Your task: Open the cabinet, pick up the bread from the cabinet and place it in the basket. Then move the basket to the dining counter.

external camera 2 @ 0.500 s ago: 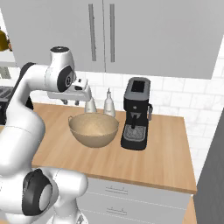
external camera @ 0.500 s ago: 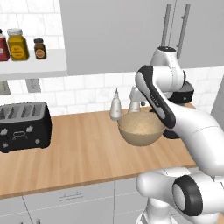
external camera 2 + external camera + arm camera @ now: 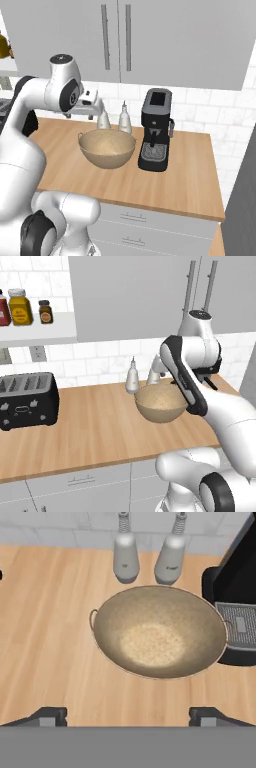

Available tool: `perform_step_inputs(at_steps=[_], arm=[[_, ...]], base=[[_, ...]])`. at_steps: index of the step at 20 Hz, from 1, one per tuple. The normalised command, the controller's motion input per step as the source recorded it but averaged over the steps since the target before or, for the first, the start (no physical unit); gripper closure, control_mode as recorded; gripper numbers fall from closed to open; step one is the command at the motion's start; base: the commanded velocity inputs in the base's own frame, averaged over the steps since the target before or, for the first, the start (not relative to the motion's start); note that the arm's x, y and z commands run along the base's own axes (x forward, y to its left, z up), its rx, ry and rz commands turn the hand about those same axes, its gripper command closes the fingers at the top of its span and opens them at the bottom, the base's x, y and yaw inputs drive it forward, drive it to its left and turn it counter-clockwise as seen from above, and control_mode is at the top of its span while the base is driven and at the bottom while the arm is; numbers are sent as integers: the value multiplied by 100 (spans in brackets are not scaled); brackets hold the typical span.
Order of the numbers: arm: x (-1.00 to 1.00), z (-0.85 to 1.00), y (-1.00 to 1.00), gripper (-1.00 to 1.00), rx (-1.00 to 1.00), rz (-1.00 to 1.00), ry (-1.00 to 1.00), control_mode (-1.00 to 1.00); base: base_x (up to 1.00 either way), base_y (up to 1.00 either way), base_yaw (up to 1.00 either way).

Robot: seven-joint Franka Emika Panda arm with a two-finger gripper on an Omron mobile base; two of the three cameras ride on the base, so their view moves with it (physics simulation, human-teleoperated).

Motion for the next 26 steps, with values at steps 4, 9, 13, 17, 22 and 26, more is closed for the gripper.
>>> perform_step_inputs(at_steps=[4, 9, 13, 17, 22, 26], arm=[[0, 87, -4, -100, 0, -3, -37, -100], [18, 100, -33, -100, 0, -7, -25, -100], [20, 94, -53, -100, 0, -7, -27, -100], [40, 58, -25, -100, 0, 0, -21, -100], [35, 32, -1, -100, 2, 0, -32, -100], [6, 28, 0, -100, 4, -2, -29, -100]], base=[[0, 0, 0], [0, 0, 0], [0, 0, 0], [0, 0, 0], [0, 0, 0], [0, 0, 0]])
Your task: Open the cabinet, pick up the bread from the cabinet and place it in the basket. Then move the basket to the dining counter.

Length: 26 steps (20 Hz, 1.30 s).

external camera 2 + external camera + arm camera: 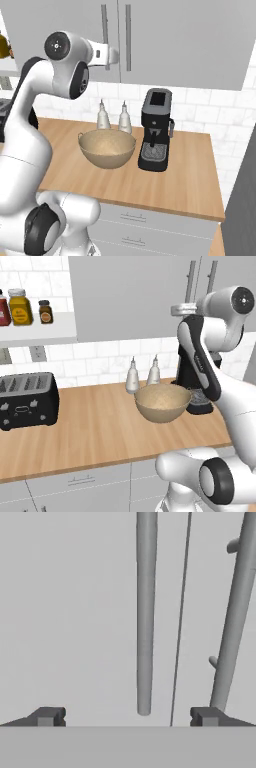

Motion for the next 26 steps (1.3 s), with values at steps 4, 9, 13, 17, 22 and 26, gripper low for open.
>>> perform_step_inputs(at_steps=[4, 9, 13, 17, 22, 26], arm=[[12, 51, -6, -100, 2, -11, -3, -100], [30, 54, -5, -100, 1, -10, 8, -100], [44, 12, -24, -100, 7, -2, 8, -100], [22, 0, -21, -100, 9, 0, 0, -100], [21, 0, -21, -100, 15, 1, 0, -100], [24, -8, 1, -100, 16, 1, 0, -100]], base=[[0, 0, 0], [0, 0, 0], [0, 0, 0], [0, 0, 0], [0, 0, 0], [0, 0, 0]])
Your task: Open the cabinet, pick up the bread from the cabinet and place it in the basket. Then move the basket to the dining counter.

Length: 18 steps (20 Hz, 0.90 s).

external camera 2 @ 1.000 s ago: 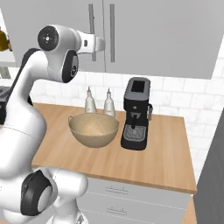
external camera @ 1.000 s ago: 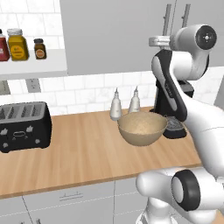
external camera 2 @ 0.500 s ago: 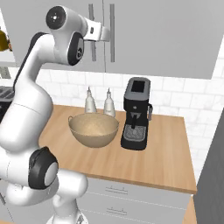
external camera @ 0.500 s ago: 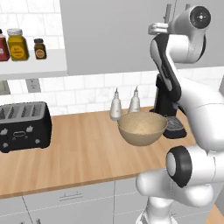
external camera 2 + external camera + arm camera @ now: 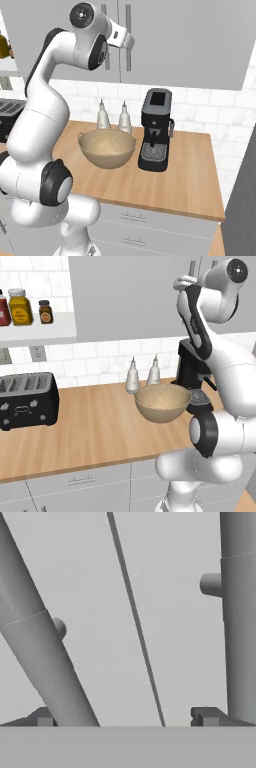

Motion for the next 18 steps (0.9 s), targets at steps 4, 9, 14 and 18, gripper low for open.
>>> perform_step_inputs(at_steps=[4, 9, 14, 18], arm=[[24, 0, 11, -100, 16, 4, 0, -100], [21, 0, 17, -100, 10, 6, -1, -100], [10, 0, 25, -100, 4, 9, -7, -100], [14, 0, 34, -100, 3, 9, -13, -100]], base=[[0, 0, 0], [0, 0, 0], [0, 0, 0], [0, 0, 0]])
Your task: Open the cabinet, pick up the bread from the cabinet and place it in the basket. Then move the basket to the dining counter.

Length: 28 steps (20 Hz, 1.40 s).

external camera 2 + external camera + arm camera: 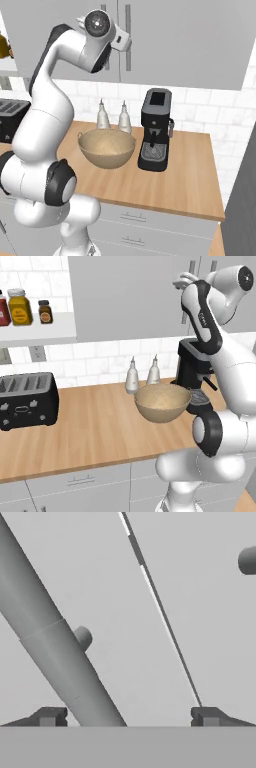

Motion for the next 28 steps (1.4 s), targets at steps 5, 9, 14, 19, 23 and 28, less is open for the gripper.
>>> perform_step_inputs(at_steps=[5, 9, 14, 19, 23, 28], arm=[[43, 0, 42, 100, 0, 3, -6, -100], [22, 0, 18, 100, 0, 1, 0, -100], [-6, 0, 13, 100, 3, 7, -1, -100], [-57, 1, 41, 100, 2, 8, -3, -100], [-100, 16, 21, 100, 0, 4, -2, -100], [-100, 35, 12, 100, -2, 1, -2, -100]], base=[[0, 0, 0], [0, 0, 0], [0, 0, 0], [0, 0, 0], [0, 0, 0], [0, 0, 0]])
